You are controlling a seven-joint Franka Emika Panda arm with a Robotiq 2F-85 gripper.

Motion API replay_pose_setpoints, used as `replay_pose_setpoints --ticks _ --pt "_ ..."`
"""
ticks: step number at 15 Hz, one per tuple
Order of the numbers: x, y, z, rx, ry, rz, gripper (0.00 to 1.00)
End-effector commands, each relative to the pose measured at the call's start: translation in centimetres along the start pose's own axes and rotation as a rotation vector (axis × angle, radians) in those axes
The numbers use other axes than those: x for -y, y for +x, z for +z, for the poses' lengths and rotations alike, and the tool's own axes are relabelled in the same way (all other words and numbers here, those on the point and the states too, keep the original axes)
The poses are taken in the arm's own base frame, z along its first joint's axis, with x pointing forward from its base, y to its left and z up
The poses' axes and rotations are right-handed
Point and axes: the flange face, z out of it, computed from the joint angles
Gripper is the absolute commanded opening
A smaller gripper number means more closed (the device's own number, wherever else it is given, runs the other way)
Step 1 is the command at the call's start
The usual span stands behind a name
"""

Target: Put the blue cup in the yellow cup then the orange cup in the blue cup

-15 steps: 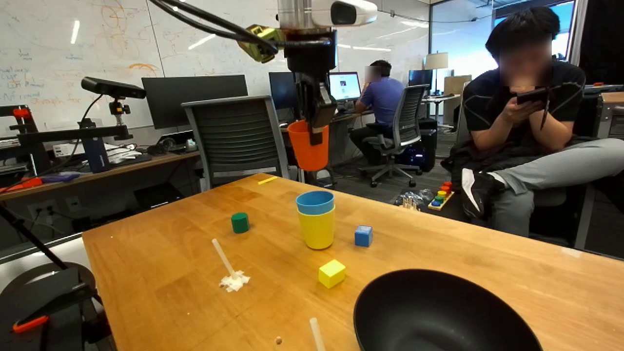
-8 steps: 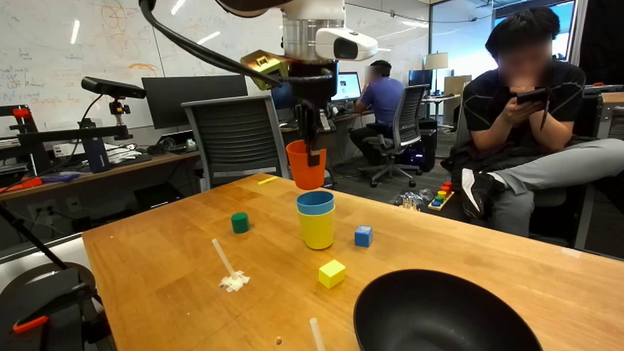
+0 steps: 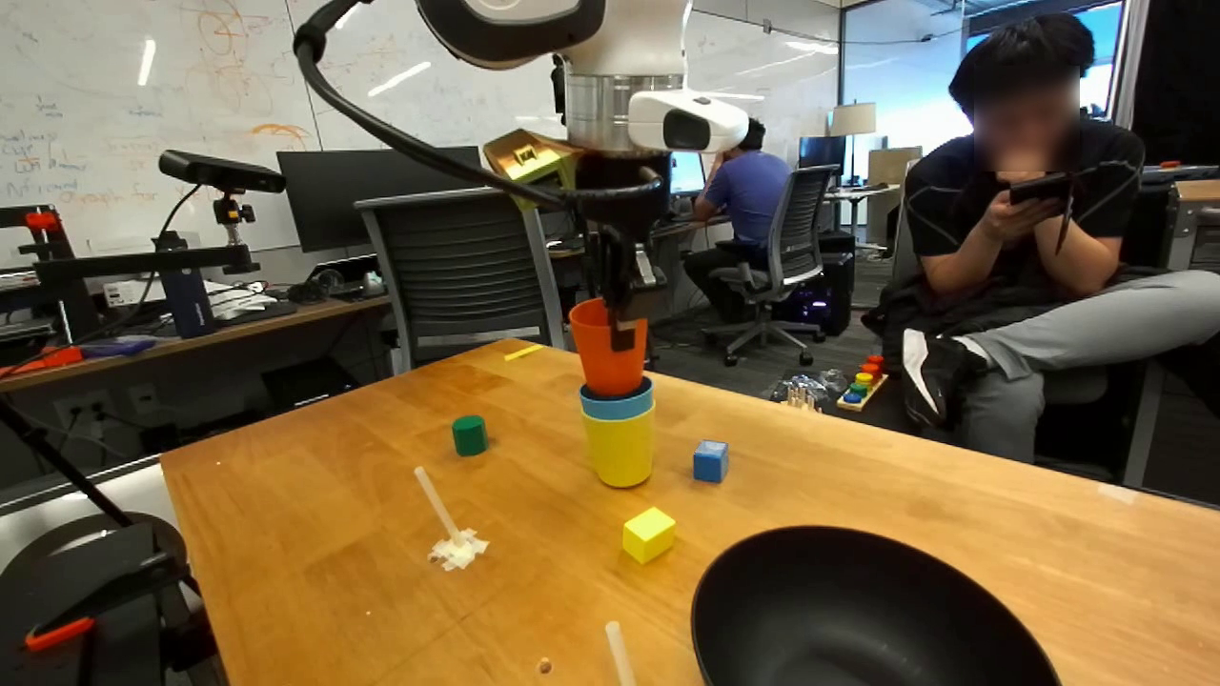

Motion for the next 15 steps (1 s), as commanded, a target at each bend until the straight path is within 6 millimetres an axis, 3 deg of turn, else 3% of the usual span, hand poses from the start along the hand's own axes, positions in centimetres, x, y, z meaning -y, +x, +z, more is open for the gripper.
replay_pose_setpoints --ticks 1,7,8,9,15 --pt "-0.1 0.7 0.0 -0.019 -0.027 0.012 0.03" --pt "-0.6 0.9 1.5 -0.008 -0.051 0.032 0.03" --pt "-0.7 0.9 1.8 -0.005 -0.051 0.039 0.09" --pt "-0.7 0.9 2.0 -0.004 -0.050 0.045 0.30" --pt "-0.4 0.7 1.9 -0.007 -0.042 0.049 0.74"
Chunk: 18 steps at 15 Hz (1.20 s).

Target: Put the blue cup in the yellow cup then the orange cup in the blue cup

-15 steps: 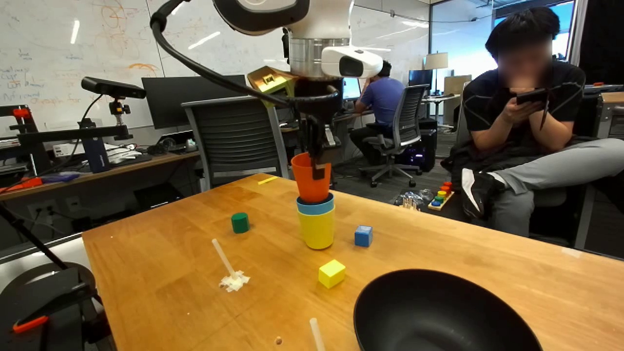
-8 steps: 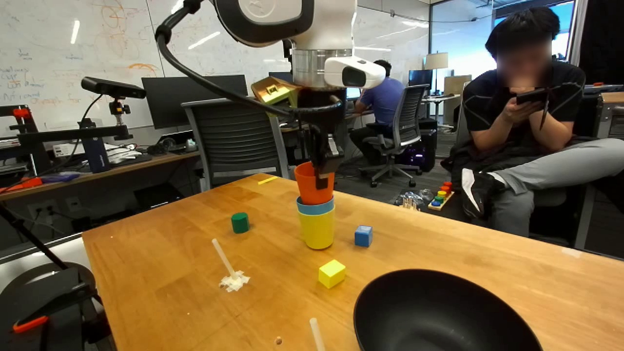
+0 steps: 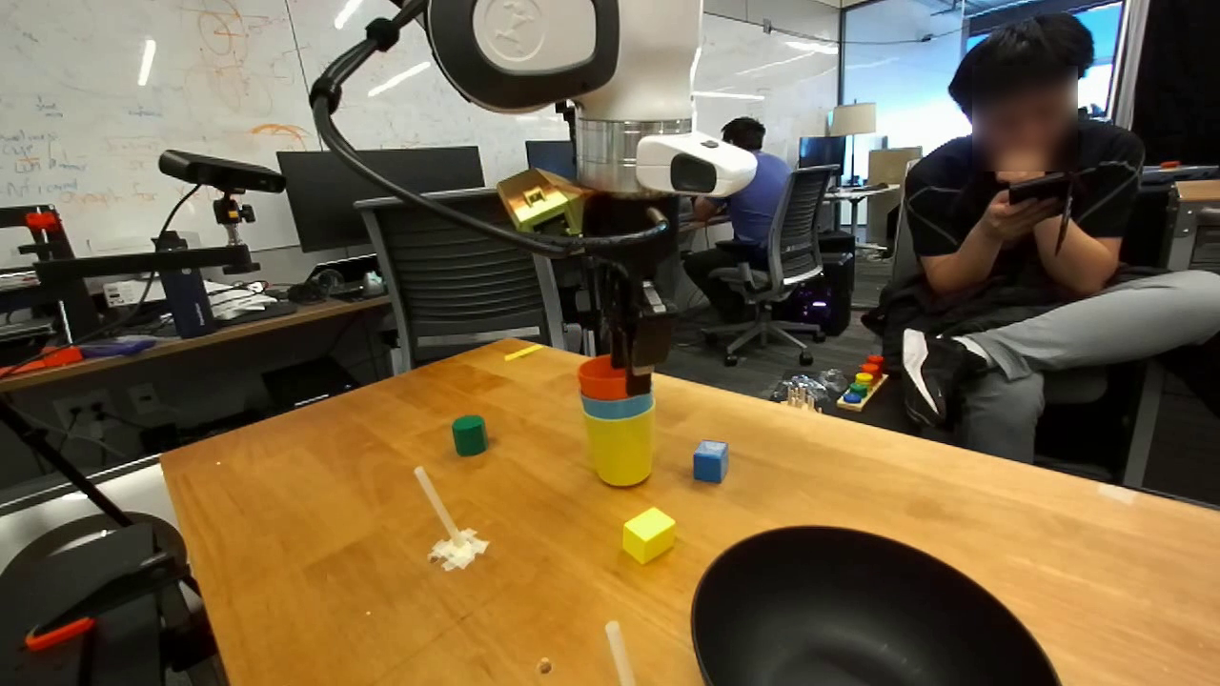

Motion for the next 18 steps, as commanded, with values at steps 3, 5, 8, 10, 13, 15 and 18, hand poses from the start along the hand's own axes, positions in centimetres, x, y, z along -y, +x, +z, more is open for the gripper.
replay_pose_setpoints --ticks 3,5,8,10,13,15,18 --pt "0.9 -0.5 -2.4 -0.029 0.009 -0.023 0.98" --pt "1.3 -1.6 -4.3 -0.049 0.001 -0.071 1.00" --pt "1.8 -3.9 -7.6 -0.090 -0.032 -0.166 1.00" --pt "1.9 -6.2 -9.6 -0.102 -0.059 -0.247 1.00" --pt "1.7 -10.8 -11.4 -0.096 -0.083 -0.361 1.00" --pt "1.3 -14.2 -11.7 -0.090 -0.112 -0.445 1.00" --pt "0.5 -19.2 -10.5 -0.061 -0.164 -0.569 1.00"
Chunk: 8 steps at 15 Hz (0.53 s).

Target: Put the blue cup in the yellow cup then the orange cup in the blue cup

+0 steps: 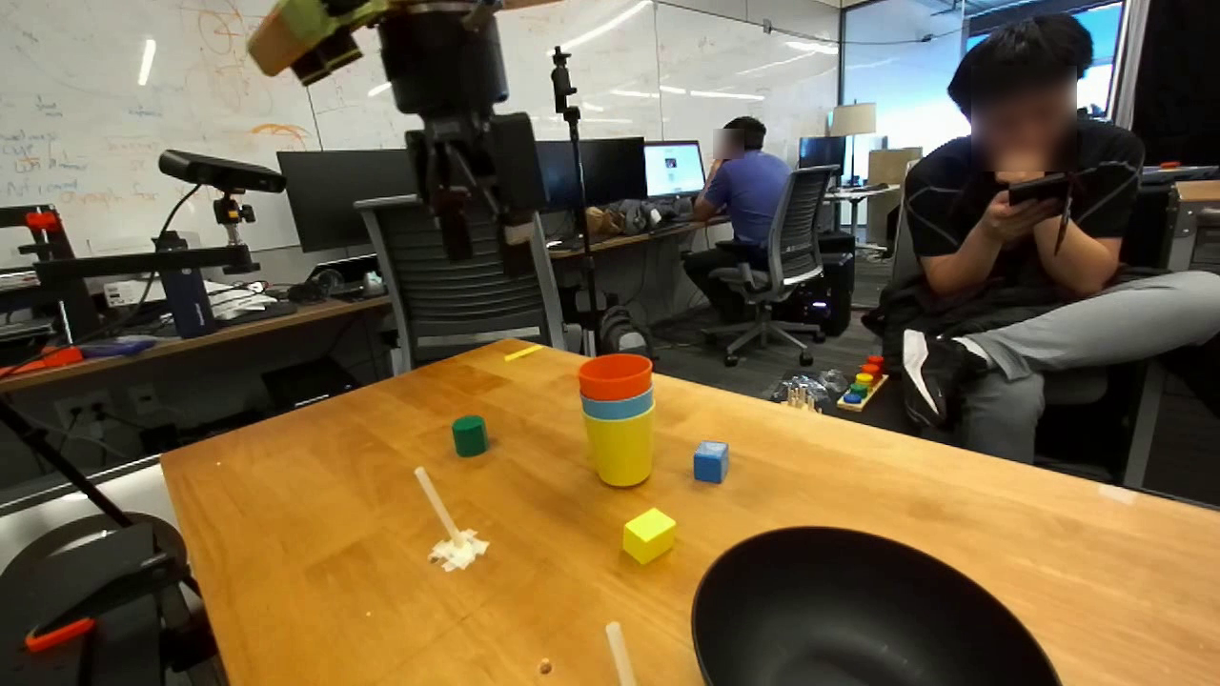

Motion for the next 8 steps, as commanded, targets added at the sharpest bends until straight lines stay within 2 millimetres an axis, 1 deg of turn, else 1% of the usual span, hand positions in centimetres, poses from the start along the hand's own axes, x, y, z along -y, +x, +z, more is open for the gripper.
replay_pose_setpoints --ticks 1,2,3,4,5,6,8 --pt "2.5 -7.4 0.7 0.031 -0.049 -0.174 1.00" --pt "3.0 -8.9 1.6 0.056 -0.064 -0.216 1.00" --pt "1.6 -5.1 1.2 0.051 -0.040 -0.127 1.00" --pt "2.1 -6.7 1.8 0.068 -0.048 -0.156 1.00" --pt "2.5 -7.8 2.2 0.075 -0.050 -0.170 1.00" --pt "2.7 -8.3 2.3 0.076 -0.052 -0.178 1.00" --pt "2.8 -8.6 2.1 0.072 -0.052 -0.187 1.00"
